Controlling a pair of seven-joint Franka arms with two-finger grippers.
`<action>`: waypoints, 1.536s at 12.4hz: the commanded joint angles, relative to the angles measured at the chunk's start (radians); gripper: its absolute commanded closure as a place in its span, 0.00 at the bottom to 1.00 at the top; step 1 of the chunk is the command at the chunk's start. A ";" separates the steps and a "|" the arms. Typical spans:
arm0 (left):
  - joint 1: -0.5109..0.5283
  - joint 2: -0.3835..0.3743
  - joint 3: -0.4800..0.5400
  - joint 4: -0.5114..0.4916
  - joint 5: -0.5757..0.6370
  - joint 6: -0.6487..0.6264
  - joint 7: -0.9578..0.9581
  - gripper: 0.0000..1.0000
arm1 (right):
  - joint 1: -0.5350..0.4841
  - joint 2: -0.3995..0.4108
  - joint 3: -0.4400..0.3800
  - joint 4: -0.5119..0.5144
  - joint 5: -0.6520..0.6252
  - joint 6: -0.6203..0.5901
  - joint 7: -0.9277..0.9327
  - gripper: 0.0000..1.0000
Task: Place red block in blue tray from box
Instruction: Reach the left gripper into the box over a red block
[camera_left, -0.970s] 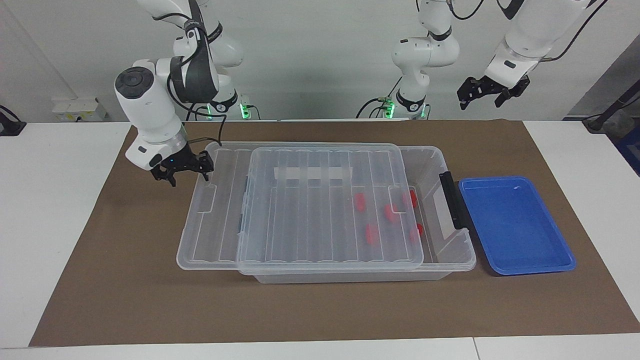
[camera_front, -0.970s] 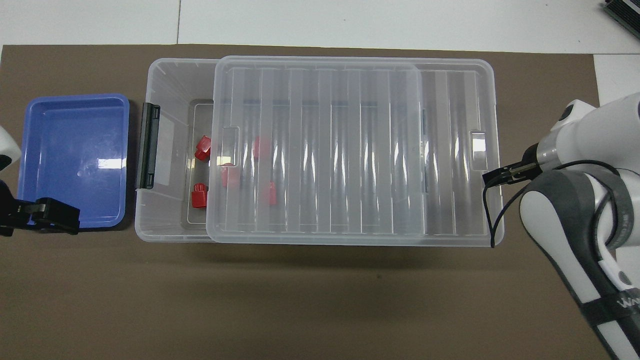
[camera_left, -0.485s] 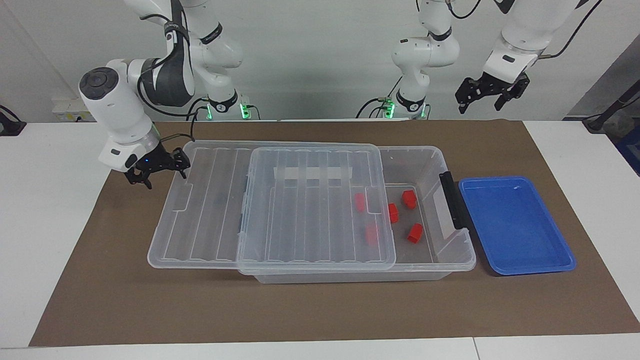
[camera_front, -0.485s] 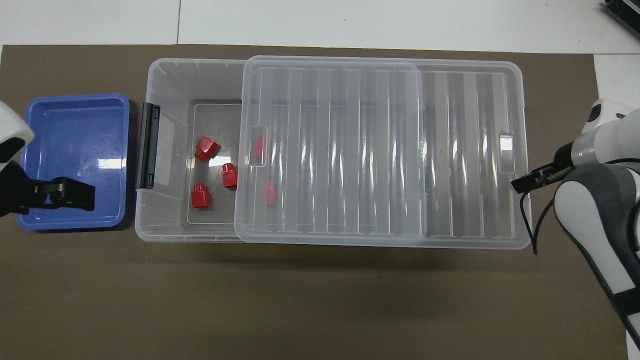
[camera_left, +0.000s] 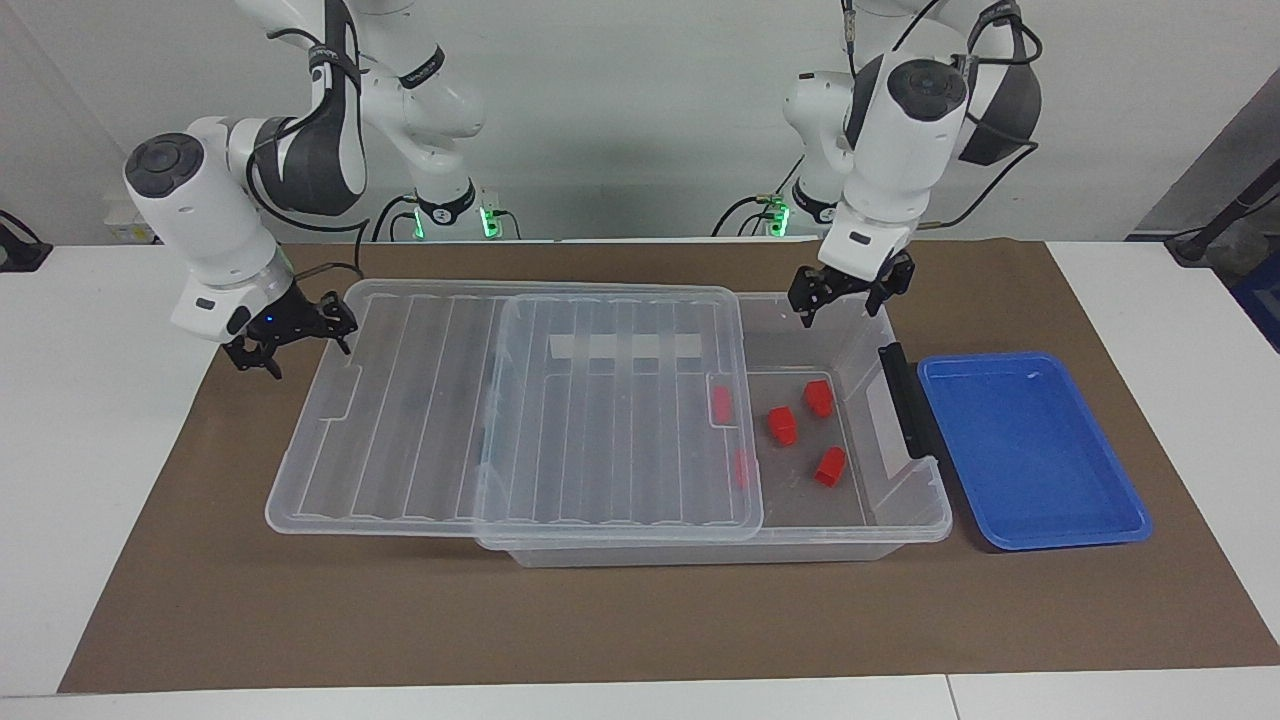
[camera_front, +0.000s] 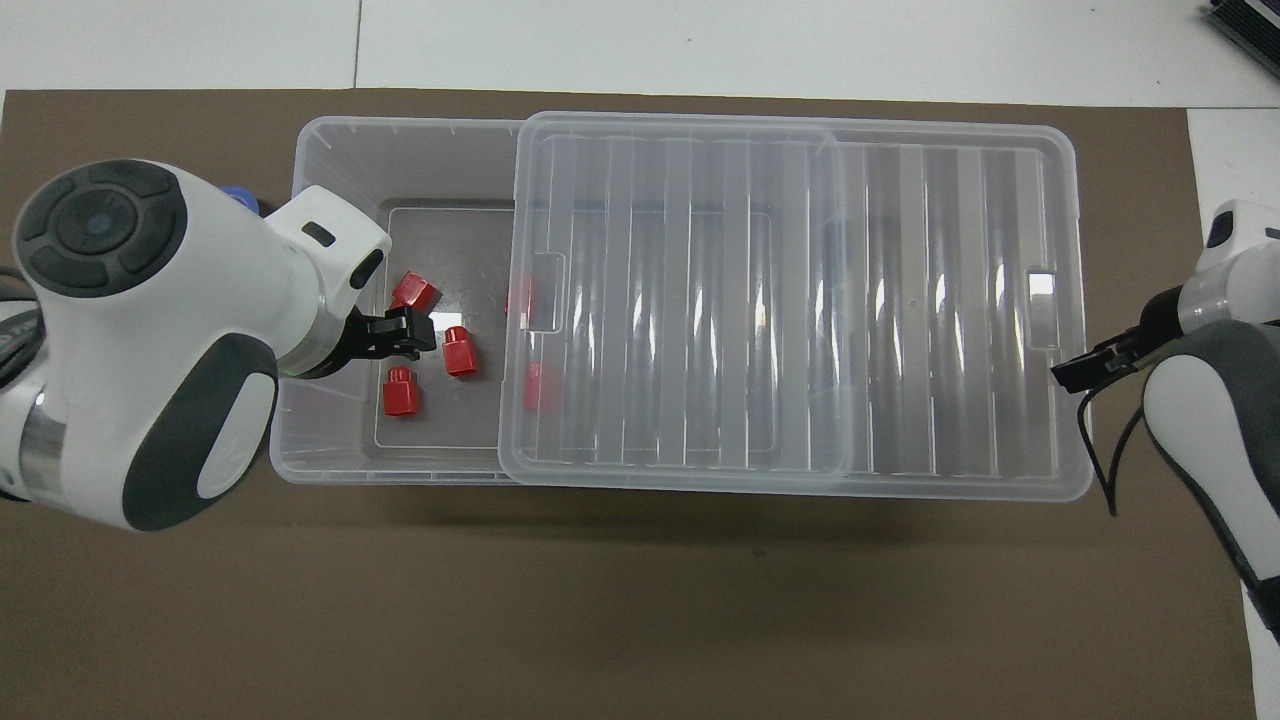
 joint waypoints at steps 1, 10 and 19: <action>-0.008 -0.021 0.014 -0.052 0.007 0.079 0.003 0.00 | -0.019 -0.019 0.007 -0.021 -0.017 0.005 -0.031 0.02; 0.001 -0.023 0.014 -0.083 -0.002 0.260 -0.384 0.00 | 0.045 -0.090 0.015 0.001 -0.016 -0.070 0.256 0.02; -0.013 0.035 0.013 -0.261 -0.001 0.447 -0.233 0.02 | 0.225 -0.052 0.024 0.212 -0.004 -0.214 0.804 0.01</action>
